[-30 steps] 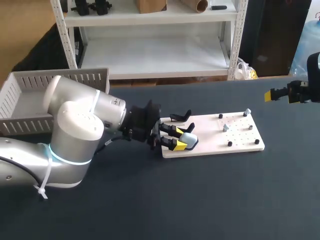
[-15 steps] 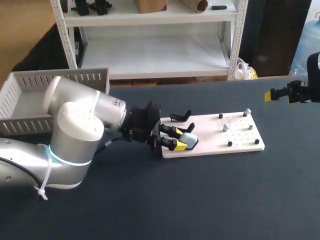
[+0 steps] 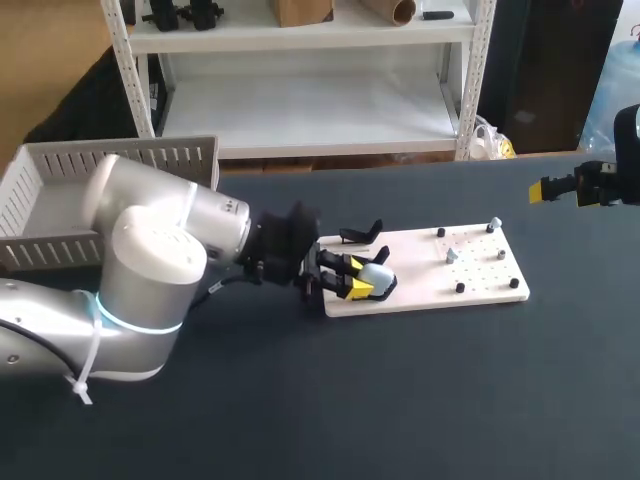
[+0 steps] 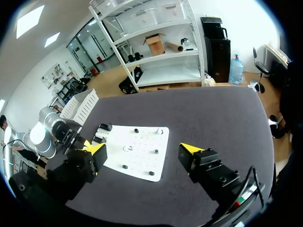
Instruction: Pick up each earbud case from the left stands, insert the matching earbuds, close the lid, and place the case in the box.
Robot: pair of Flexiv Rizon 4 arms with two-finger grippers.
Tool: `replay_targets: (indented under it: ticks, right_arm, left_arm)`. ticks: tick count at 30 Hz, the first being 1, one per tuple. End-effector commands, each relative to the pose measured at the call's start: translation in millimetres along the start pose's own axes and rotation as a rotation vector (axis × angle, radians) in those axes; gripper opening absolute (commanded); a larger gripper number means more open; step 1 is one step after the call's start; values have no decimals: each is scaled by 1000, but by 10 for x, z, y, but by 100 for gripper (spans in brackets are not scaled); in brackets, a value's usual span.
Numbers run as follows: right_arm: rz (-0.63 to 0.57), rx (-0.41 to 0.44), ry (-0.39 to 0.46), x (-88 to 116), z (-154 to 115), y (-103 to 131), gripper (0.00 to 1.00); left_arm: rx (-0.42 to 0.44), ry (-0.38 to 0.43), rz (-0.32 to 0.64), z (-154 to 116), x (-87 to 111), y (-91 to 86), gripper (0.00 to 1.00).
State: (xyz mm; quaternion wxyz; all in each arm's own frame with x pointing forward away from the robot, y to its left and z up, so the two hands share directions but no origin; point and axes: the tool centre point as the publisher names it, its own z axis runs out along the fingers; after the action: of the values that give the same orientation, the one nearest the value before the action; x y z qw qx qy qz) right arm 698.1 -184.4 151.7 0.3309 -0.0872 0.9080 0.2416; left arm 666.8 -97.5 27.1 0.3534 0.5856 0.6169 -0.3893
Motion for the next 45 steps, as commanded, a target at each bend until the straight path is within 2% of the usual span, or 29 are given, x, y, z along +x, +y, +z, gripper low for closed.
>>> replay_targets:
  ticks: [1,10,16,45]
  right_arm:
    - [-1,-5,1,-3,11,-15,100]
    - [-1,-5,1,-3,11,-15,100]
    - [-1,-5,1,-3,11,-15,100]
    - [-1,-5,1,-3,11,-15,100]
  left_arm:
    - [-27,-36,23,-171,-70,-83,0]
    - [-26,-170,95,-392,-500,-163,0]
    - [-22,-224,146,-468,-785,-177,0]
    - [-22,-224,146,-468,-785,-177,0]
